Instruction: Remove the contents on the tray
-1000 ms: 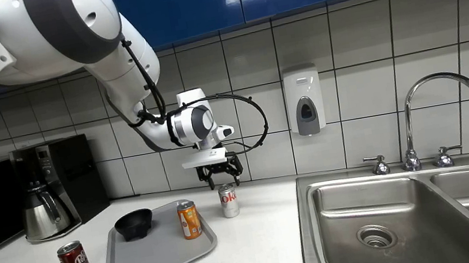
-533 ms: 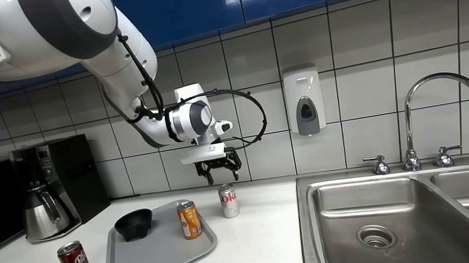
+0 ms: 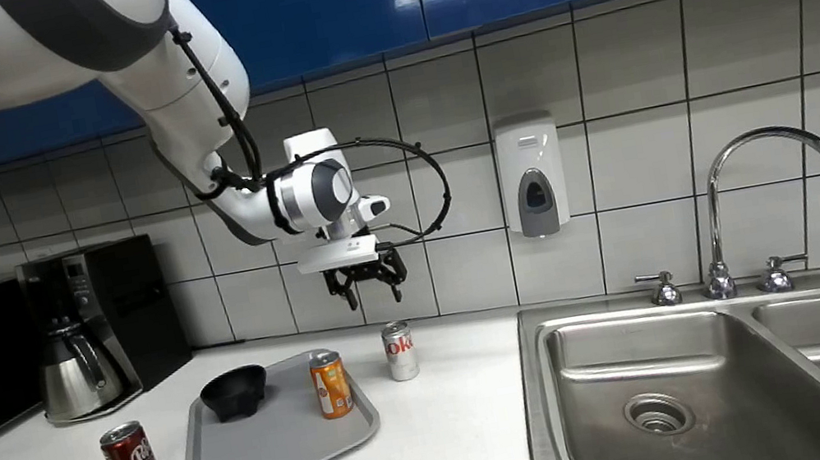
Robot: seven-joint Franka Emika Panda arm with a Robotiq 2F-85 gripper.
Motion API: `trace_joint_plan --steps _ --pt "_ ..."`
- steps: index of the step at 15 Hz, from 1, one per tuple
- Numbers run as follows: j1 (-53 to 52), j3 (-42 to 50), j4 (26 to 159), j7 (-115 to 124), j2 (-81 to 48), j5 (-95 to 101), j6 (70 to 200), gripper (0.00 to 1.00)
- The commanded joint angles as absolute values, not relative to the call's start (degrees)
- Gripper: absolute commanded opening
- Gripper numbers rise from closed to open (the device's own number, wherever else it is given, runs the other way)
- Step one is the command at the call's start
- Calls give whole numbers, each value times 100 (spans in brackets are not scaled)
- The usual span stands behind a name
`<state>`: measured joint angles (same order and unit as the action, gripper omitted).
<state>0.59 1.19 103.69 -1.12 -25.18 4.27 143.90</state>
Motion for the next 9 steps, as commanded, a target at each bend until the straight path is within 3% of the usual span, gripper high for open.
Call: trace_joint_plan --steps 1,9 --pt "12 38 10875 -204 -2053 394 14483 100" --pt "-145 -22 11377 -155 -1733 389 14483 100"
